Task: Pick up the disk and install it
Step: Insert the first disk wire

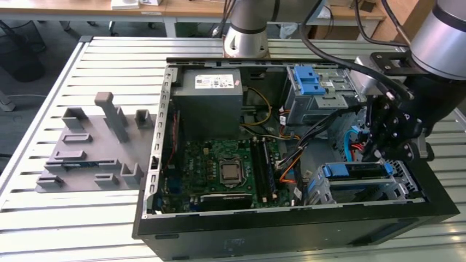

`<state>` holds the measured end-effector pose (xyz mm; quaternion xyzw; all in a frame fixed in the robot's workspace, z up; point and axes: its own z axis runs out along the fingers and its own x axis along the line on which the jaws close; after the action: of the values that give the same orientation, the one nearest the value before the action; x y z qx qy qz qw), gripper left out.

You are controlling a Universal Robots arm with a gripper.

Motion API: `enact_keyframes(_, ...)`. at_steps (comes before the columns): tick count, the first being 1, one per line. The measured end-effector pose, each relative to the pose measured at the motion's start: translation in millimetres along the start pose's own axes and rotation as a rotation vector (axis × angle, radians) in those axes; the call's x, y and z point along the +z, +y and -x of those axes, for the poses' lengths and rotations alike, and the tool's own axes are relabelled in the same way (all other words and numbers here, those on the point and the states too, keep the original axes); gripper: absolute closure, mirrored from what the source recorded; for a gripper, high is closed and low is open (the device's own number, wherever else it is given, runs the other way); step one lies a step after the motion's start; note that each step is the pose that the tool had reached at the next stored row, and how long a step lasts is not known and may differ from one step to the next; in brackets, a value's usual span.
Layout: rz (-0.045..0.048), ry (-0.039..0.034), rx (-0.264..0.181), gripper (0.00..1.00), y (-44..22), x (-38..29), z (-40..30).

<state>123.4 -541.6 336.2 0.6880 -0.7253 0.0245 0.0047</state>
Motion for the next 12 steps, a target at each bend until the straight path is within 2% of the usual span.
enact_keyframes(12,0.0114,0.0003,0.0,0.83,-2.1,1.4,-6.8)
